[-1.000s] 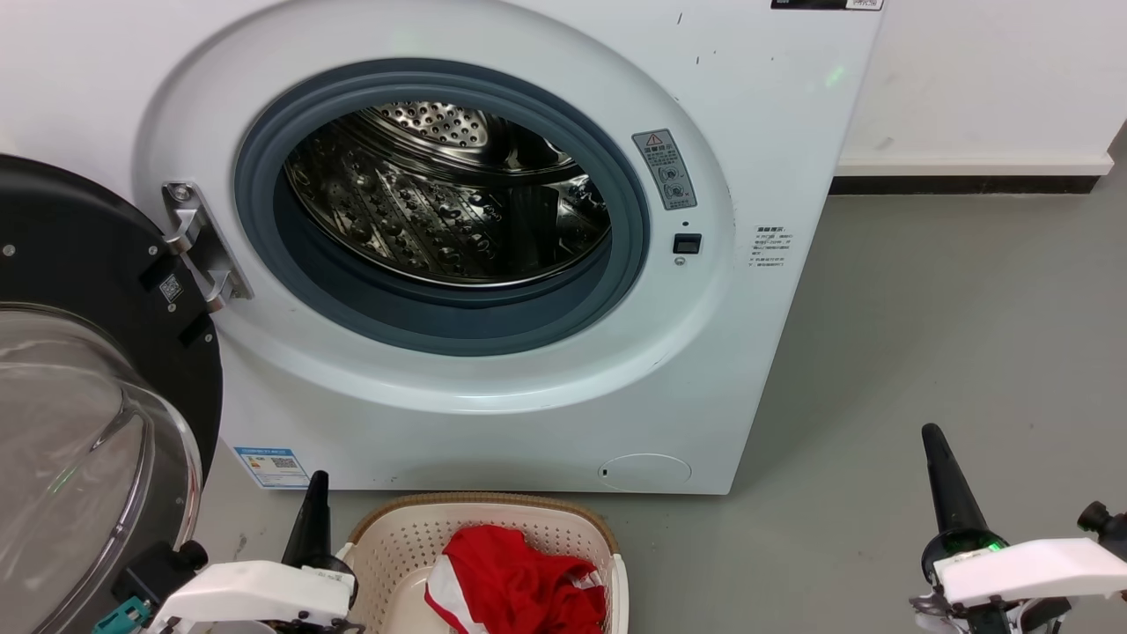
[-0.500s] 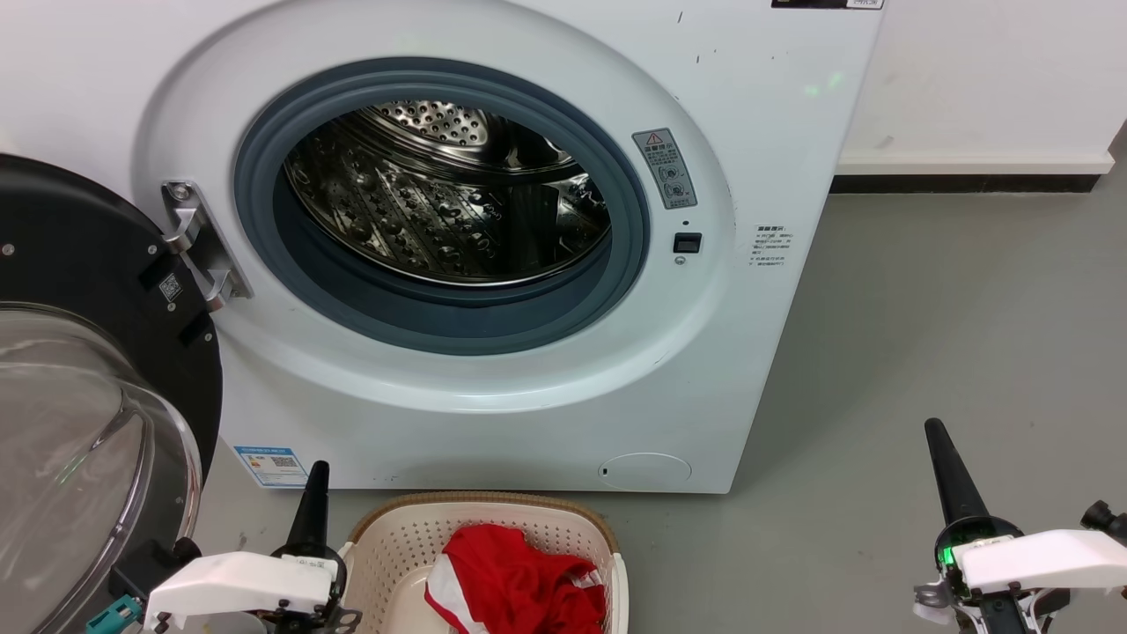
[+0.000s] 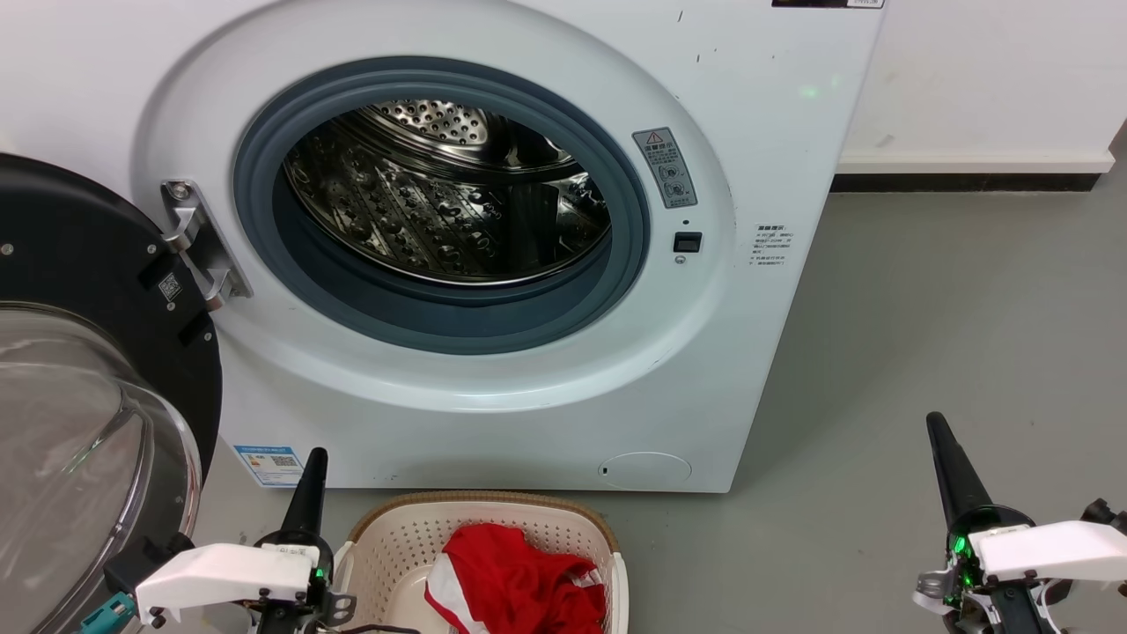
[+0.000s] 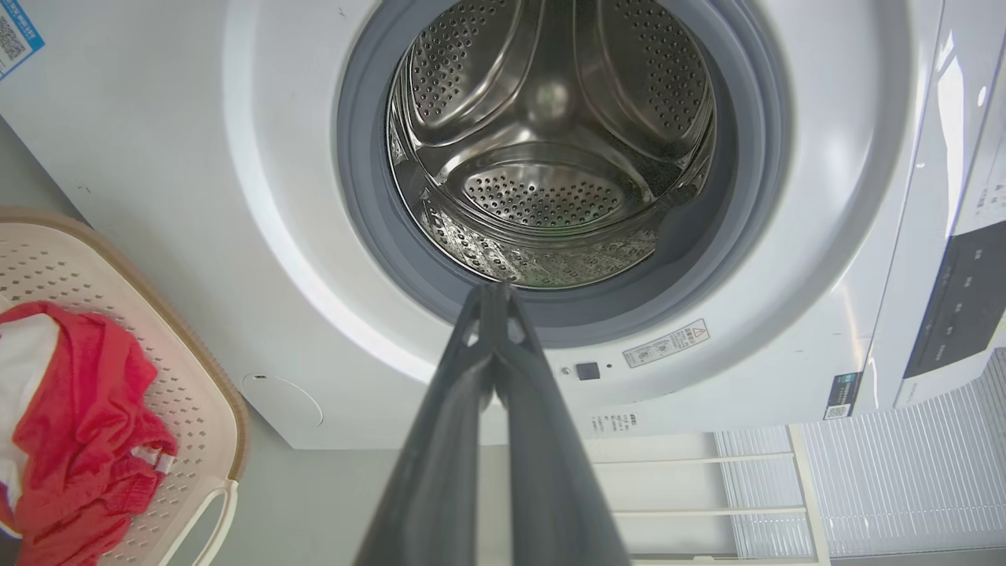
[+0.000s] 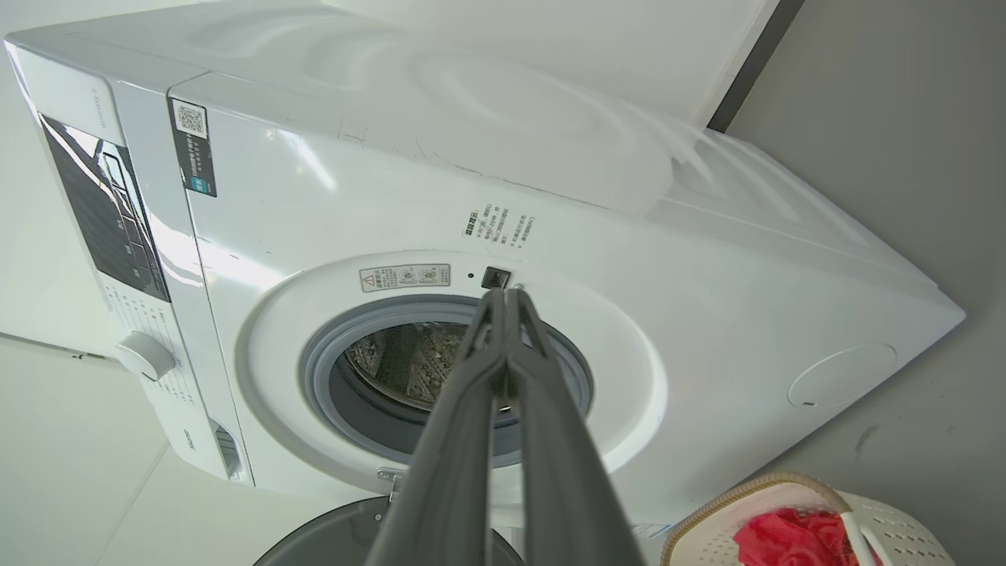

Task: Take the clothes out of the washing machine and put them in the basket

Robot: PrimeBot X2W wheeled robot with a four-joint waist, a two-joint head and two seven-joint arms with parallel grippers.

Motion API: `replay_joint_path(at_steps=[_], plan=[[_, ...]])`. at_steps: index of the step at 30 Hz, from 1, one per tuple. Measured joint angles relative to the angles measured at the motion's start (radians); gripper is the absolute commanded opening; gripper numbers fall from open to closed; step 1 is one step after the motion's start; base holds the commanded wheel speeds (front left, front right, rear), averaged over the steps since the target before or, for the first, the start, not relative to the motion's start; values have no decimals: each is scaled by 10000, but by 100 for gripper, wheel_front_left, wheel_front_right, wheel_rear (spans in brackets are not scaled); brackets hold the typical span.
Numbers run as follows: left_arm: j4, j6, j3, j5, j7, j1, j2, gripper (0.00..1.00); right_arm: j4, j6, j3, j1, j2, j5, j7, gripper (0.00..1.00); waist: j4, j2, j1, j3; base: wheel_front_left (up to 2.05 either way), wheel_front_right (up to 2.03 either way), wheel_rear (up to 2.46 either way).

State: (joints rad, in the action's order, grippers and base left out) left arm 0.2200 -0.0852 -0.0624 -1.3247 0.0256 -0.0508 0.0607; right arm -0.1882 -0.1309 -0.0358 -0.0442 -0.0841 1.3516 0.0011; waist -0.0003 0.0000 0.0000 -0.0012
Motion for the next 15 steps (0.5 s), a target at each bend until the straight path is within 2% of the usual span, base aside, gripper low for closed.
replay_joint_path(at_steps=[15], plan=[[104,-201,-146,-1279,336,-214,-2,0,-224,0,-159,-198,6,1258,353,0,1,0,0,17,0,0,0]])
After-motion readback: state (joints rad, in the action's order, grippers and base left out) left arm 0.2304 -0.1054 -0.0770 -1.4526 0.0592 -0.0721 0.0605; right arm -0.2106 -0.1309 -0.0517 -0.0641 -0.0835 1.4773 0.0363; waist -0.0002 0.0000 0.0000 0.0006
